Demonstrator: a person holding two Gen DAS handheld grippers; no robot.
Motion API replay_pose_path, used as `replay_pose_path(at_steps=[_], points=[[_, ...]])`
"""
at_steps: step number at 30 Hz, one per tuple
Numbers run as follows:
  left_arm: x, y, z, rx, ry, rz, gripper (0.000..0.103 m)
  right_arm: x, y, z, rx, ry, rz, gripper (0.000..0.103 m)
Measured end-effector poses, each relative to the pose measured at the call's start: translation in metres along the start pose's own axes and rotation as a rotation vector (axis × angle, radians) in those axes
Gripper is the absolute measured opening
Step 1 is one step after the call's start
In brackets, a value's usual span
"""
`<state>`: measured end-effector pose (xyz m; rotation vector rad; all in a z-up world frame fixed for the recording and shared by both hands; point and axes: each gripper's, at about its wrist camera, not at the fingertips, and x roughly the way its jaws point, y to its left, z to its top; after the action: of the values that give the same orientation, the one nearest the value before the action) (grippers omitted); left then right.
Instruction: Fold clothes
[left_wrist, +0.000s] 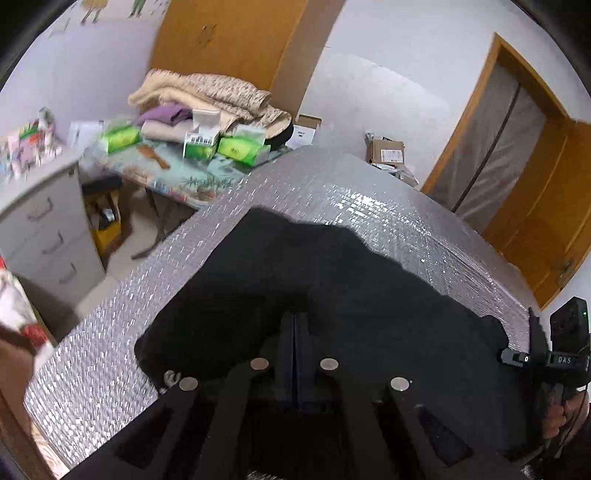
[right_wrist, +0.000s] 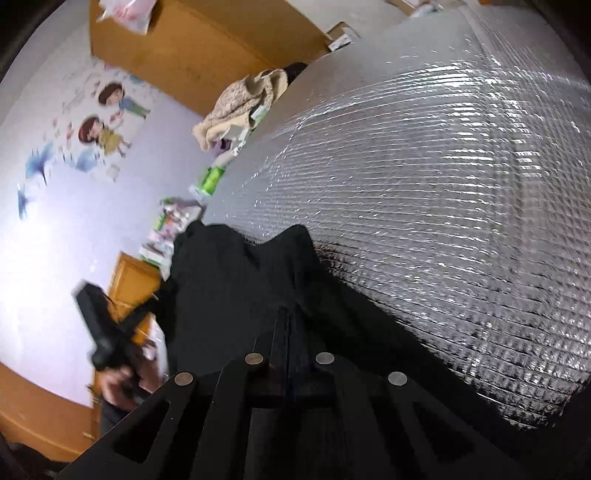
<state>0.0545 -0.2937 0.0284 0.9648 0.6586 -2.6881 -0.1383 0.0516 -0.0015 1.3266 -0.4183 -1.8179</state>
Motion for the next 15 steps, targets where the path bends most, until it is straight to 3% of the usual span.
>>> replay_pose_path(at_steps=[2, 7, 12, 15], points=[[-0.005, 0.002, -0.003, -0.007, -0.006, -0.002, 0.001, -0.012, 0.008, -0.002, -0.047, -0.025, -0.023, 0.006], [-0.025, 0.006, -0.008, -0.005, -0.068, 0.002, 0.001, -0.037, 0.022, -0.016, -0.119, -0.036, -0.007, 0.006], [-0.015, 0.030, -0.018, -0.077, -0.043, -0.010, 0.001, -0.020, 0.013, -0.037, -0.080, 0.014, -0.022, 0.006], [-0.030, 0.019, -0.014, -0.065, -0.067, -0.015, 0.001, -0.021, 0.011, -0.038, -0.066, 0.001, -0.015, 0.006]])
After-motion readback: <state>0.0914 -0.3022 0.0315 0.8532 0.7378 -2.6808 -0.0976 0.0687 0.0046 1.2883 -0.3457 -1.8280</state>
